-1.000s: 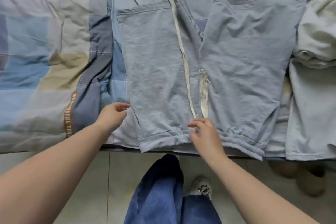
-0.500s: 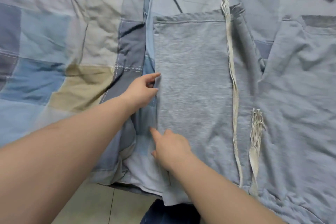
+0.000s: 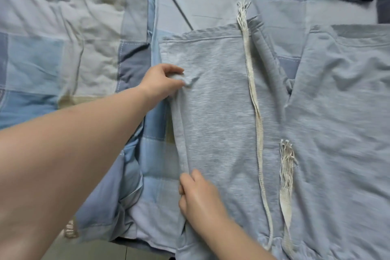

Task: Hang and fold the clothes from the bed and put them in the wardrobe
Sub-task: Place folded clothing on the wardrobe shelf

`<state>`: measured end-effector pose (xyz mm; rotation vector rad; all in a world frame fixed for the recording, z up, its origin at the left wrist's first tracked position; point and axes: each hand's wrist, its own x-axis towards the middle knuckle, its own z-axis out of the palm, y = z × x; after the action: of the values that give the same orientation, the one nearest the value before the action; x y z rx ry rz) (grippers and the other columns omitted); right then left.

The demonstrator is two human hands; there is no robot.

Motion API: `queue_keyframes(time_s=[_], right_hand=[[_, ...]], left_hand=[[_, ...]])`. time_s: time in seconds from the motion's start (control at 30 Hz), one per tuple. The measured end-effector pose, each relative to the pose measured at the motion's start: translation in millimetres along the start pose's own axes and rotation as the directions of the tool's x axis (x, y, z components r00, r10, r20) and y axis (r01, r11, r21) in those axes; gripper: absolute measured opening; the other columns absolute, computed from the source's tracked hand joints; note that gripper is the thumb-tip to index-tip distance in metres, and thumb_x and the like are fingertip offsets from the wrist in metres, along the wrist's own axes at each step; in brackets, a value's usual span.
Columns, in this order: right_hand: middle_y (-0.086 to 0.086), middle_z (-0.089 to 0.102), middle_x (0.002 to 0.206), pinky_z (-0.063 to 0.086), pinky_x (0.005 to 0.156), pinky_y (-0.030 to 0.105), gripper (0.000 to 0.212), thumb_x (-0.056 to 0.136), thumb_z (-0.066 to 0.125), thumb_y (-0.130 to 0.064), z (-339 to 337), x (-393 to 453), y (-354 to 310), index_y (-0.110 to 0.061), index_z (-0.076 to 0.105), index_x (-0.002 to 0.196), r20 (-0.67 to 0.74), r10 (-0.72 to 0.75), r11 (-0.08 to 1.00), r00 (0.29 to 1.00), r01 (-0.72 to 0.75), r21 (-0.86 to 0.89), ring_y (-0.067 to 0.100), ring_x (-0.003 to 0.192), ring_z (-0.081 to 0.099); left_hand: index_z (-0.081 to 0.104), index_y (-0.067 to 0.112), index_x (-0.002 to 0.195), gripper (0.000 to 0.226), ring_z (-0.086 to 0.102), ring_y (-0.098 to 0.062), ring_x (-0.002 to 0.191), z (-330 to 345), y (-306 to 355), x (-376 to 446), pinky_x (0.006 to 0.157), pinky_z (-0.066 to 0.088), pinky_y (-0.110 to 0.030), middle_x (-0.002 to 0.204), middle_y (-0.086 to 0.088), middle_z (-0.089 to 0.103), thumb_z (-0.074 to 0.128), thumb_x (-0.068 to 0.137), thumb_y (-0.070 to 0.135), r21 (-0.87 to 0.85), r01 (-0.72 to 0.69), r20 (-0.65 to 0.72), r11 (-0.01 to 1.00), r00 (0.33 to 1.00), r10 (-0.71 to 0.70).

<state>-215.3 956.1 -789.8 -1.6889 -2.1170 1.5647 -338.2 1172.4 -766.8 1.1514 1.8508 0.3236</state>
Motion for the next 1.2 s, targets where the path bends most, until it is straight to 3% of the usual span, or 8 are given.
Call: queue_keyframes(time_s=[0.17,0.27,0.43,0.53,0.6,0.7,1.07,1.2], right_hand=[[-0.005,0.037,0.114,0.039,0.068,0.034,0.037,0.081,0.03,-0.026,-26,-38,32,-0.038,0.031,0.116,-0.118,0.055,0.986,0.991,-0.036,0.162,0.026,0.089,0.053],[-0.011,0.033,0.132,0.041,0.079,0.029,0.079,0.062,0.004,-0.044,-48,-60,51,-0.048,0.028,0.138,-0.18,0.162,0.967,0.97,-0.119,0.226,0.018,0.103,0.053],[-0.012,0.043,0.122,0.04,0.06,0.006,0.068,0.057,0.053,-0.03,-95,-83,91,-0.042,0.054,0.124,-0.305,0.249,0.936,0.919,-0.147,0.321,0.014,0.103,0.046],[-0.025,0.026,0.125,0.033,0.079,0.003,0.066,0.056,0.028,-0.051,-125,-112,131,-0.082,0.015,0.113,-0.225,0.286,0.896,0.931,-0.177,0.408,0.006,0.116,0.031],[-0.033,0.022,0.118,0.028,0.082,-0.002,0.071,0.059,0.028,-0.051,-149,-131,156,-0.086,-0.013,0.106,-0.158,0.273,0.877,0.949,-0.178,0.445,-0.003,0.11,0.036],[-0.023,0.022,0.12,0.026,0.076,-0.008,0.077,0.081,0.046,-0.034,-181,-156,204,-0.06,-0.001,0.136,-0.092,0.329,0.846,0.94,-0.25,0.471,-0.002,0.113,0.037],[-0.02,0.028,0.129,0.033,0.095,0.006,0.085,0.045,0.02,-0.064,-189,-209,292,-0.074,-0.014,0.122,0.002,0.446,0.806,0.895,-0.403,0.434,0.001,0.132,0.033],[-0.012,0.025,0.149,0.028,0.106,0.011,0.081,0.068,0.057,-0.067,-176,-205,304,-0.077,-0.008,0.115,0.078,0.34,0.78,0.937,-0.328,0.533,0.005,0.139,0.029]], left_hand=[[0.059,0.032,0.103,0.031,0.055,-0.014,0.093,28,58,-5,0.077,0.046,-0.02,0.111,0.001,0.055,0.059,0.083,0.008,0.15,-0.039,-0.023,0.988,0.999,0.043],[0.046,0.018,0.137,0.054,0.048,-0.023,0.124,55,97,-15,0.099,0.038,-0.028,0.139,-0.009,0.046,0.056,0.084,0.012,0.317,-0.064,-0.126,0.946,0.986,0.109],[0.024,0.017,0.151,0.073,0.034,-0.024,0.136,120,156,-36,0.103,0.029,-0.026,0.15,-0.012,0.03,0.058,0.086,0.015,0.396,-0.182,-0.201,0.9,0.94,0.278],[0.018,0.018,0.152,0.076,0.033,-0.024,0.136,174,197,-46,0.103,0.032,-0.029,0.153,-0.01,0.025,0.057,0.087,0.016,0.398,-0.226,-0.188,0.889,0.928,0.321],[0.015,0.019,0.153,0.076,0.033,-0.023,0.137,211,223,-54,0.102,0.034,-0.031,0.155,-0.007,0.021,0.055,0.089,0.016,0.405,-0.259,-0.137,0.877,0.931,0.338],[0.013,0.018,0.153,0.076,0.038,-0.024,0.132,270,259,-66,0.097,0.038,-0.032,0.155,-0.005,0.021,0.056,0.09,0.015,0.418,-0.325,-0.046,0.848,0.925,0.377],[0.014,0.017,0.152,0.074,0.031,-0.02,0.137,402,290,-99,0.095,0.041,-0.03,0.159,0.004,0.009,0.053,0.09,0.011,0.441,-0.559,0.26,0.702,0.828,0.496],[0.015,0.017,0.152,0.074,0.025,-0.017,0.14,411,288,-97,0.093,0.039,-0.028,0.16,0.006,0.006,0.052,0.089,0.01,0.436,-0.579,0.239,0.689,0.813,0.532]])
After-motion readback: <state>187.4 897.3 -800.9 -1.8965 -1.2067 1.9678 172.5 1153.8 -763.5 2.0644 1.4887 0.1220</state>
